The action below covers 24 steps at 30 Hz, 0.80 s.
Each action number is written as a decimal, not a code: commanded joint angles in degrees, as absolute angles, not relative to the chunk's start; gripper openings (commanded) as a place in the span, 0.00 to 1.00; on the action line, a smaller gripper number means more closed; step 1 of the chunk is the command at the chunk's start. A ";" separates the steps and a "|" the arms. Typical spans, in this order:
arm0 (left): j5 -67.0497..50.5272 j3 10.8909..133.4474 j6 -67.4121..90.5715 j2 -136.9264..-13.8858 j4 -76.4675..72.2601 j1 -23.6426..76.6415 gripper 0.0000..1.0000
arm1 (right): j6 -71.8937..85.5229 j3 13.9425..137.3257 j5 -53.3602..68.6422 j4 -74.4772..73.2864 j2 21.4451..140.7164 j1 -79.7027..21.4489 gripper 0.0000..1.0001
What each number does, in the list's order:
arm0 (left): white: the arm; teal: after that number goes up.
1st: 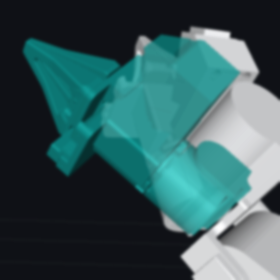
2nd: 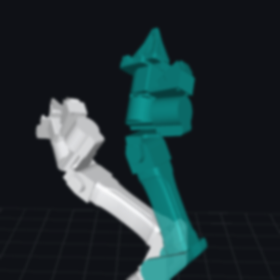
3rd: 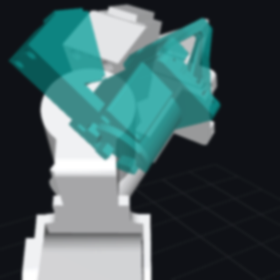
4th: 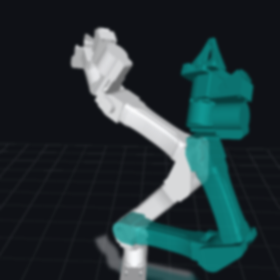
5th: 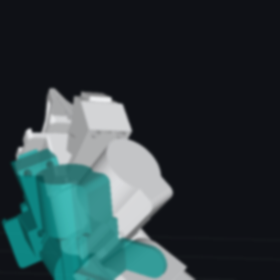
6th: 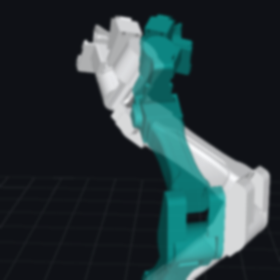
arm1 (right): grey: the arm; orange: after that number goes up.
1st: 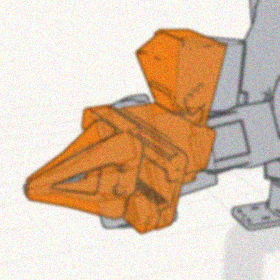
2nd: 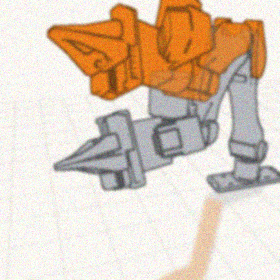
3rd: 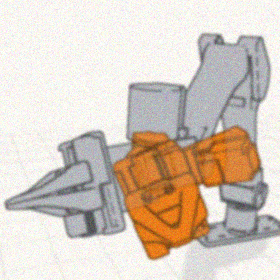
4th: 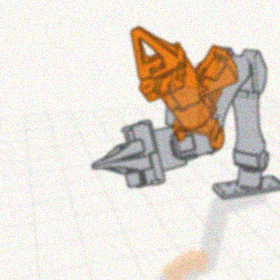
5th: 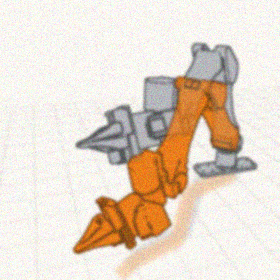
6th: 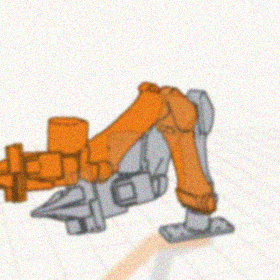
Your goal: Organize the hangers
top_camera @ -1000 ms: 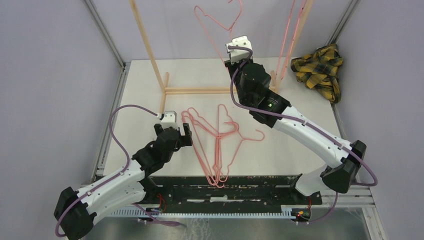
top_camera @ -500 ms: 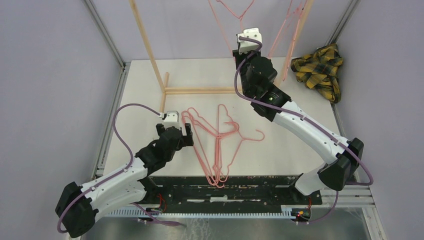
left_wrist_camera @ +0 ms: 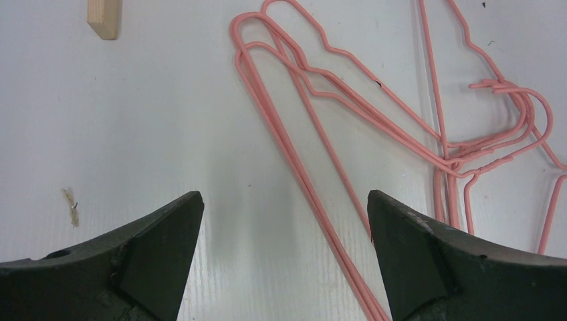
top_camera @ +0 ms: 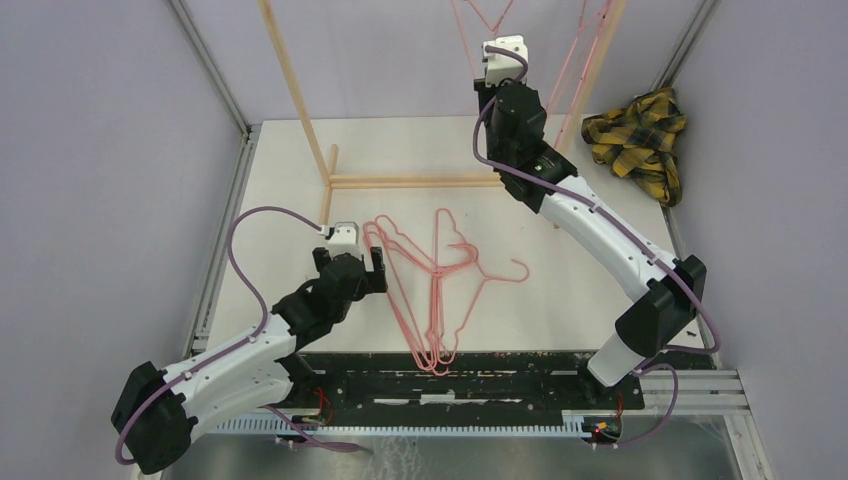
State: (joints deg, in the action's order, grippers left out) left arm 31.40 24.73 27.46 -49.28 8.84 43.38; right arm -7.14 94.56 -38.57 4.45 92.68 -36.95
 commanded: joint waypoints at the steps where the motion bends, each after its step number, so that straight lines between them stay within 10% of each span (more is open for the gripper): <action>1: 32.70 26.19 28.39 -48.34 6.78 43.52 0.99 | -4.04 97.23 -38.19 2.95 92.75 -35.35 0.01; 24: 32.70 25.21 28.65 -48.66 6.77 43.41 0.99 | 7.18 88.72 -41.07 -1.88 86.06 -21.56 0.01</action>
